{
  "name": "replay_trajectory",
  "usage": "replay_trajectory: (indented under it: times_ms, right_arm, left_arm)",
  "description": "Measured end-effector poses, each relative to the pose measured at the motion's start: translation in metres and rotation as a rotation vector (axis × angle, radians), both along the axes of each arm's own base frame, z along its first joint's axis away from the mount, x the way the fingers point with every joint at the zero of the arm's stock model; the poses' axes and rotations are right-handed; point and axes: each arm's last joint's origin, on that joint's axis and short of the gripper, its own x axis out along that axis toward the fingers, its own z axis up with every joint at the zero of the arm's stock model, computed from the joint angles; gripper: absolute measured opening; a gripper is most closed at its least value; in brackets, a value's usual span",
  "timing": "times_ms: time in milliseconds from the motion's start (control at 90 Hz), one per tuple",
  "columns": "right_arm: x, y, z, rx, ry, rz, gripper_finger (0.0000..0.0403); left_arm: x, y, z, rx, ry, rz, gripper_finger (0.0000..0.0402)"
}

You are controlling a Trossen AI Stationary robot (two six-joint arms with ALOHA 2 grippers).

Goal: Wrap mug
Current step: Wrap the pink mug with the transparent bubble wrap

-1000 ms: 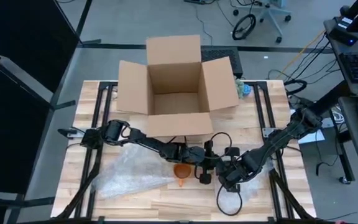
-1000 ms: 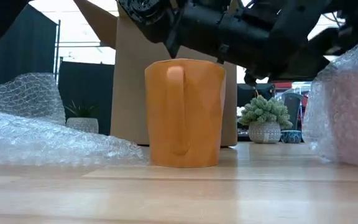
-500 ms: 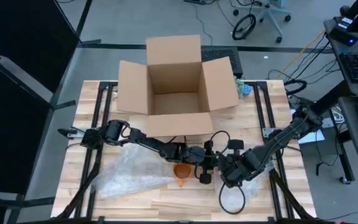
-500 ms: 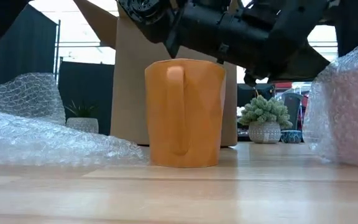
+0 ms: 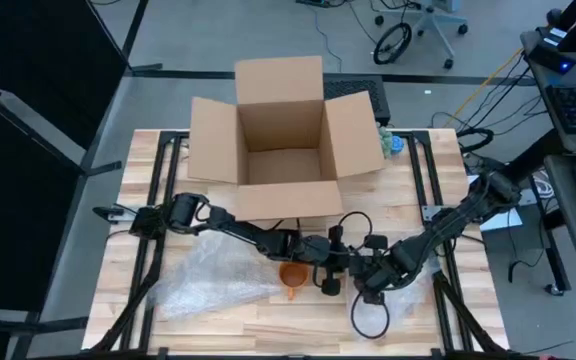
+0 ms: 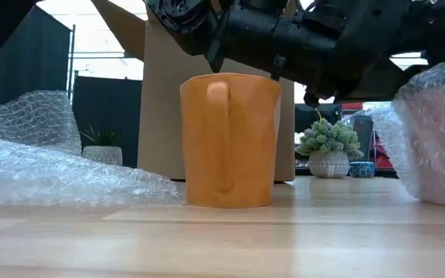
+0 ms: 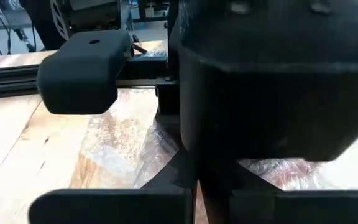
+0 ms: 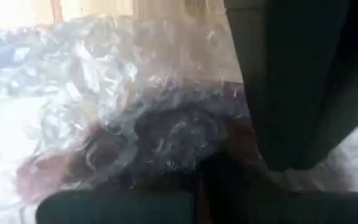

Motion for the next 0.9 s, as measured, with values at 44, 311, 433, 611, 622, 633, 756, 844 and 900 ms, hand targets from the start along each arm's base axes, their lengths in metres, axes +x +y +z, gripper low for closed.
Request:
replay_trajectory:
  times_ms: [44, 311, 433, 611, 622, 633, 756, 844, 900]
  right_arm:
    - [0.001, 0.001, 0.007, -0.006, 0.013, 0.016, 0.0]
    - [0.008, 0.004, 0.064, -0.063, -0.007, 0.04, 0.0]
    - [0.009, 0.004, 0.073, -0.093, -0.033, 0.034, 0.0]
    - [0.009, 0.002, 0.052, -0.105, -0.066, 0.011, 0.0]
    - [0.008, 0.002, 0.05, -0.1, -0.067, 0.011, 0.0]
    - [0.008, 0.002, 0.048, -0.094, -0.067, 0.012, 0.0]
    - [0.001, -0.001, 0.017, -0.054, -0.01, -0.022, 0.0]
    - [-0.004, -0.003, 0.007, -0.046, -0.01, -0.052, 0.0]
    - [-0.006, -0.004, 0.002, -0.047, -0.011, -0.062, 0.0]
  left_arm:
    - [0.0, 0.0, 0.0, 0.0, 0.001, 0.0, 0.0]
    - [0.0, 0.0, -0.001, 0.001, 0.005, 0.0, 0.0]
    - [0.0, 0.0, -0.001, 0.001, 0.005, 0.0, 0.0]
    - [0.0, 0.0, -0.001, 0.003, 0.012, 0.003, 0.0]
    - [-0.001, 0.0, -0.001, 0.003, 0.013, 0.002, 0.0]
    - [-0.001, 0.0, -0.001, 0.004, 0.013, 0.002, 0.0]
    - [0.0, 0.0, -0.001, 0.001, 0.006, 0.0, 0.0]
    - [0.0, 0.0, 0.0, 0.0, 0.0, 0.0, 0.0]
    - [-0.001, -0.001, 0.004, -0.002, -0.007, -0.003, 0.0]
